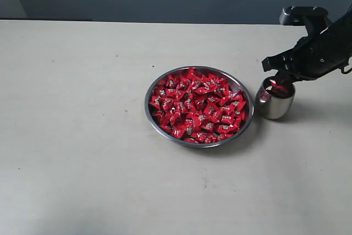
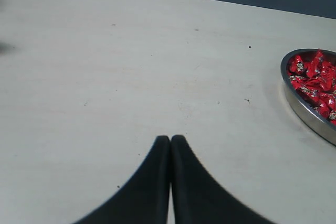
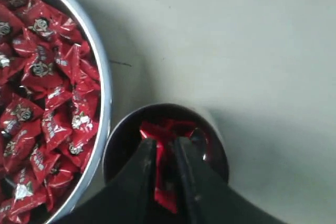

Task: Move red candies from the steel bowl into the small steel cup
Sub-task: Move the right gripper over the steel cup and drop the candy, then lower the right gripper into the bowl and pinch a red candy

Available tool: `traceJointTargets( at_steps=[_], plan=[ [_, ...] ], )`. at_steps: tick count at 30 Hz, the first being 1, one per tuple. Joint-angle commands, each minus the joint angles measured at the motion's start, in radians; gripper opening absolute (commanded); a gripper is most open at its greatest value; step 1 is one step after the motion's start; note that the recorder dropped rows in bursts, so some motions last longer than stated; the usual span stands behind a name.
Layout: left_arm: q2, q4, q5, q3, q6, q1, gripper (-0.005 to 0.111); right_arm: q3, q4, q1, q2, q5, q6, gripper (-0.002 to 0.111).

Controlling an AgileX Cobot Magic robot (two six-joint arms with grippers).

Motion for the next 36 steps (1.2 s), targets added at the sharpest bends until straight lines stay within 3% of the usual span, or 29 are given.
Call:
traceJointTargets(
  at_steps=[1,3,7,12,21,36],
  plan=[
    [-0.004,-0.001,-0.006,0.002,-0.002,0.002,0.0,-0.009,0.009,-0.004,-0.005,0.013,-0.014,0.039],
    [-0.004,-0.001,-0.004,0.002,-0.002,0.002,0.0,-0.023,0.03,-0.004,-0.016,0.042,-0.014,0.043],
    [-0.004,-0.001,-0.002,0.002,-0.002,0.002,0.0,-0.044,0.147,0.0,-0.054,0.097,-0.041,0.038],
    [-0.004,-0.001,-0.002,0.002,-0.002,0.002,0.0,-0.046,0.287,0.073,-0.073,0.135,-0.172,0.037],
    [-0.004,-0.001,-0.002,0.002,-0.002,0.002,0.0,-0.067,0.256,0.268,0.03,0.068,-0.202,0.043],
    [-0.004,-0.001,-0.002,0.002,-0.002,0.002,0.0,-0.345,0.141,0.287,0.312,0.034,-0.09,0.045]
  ],
)
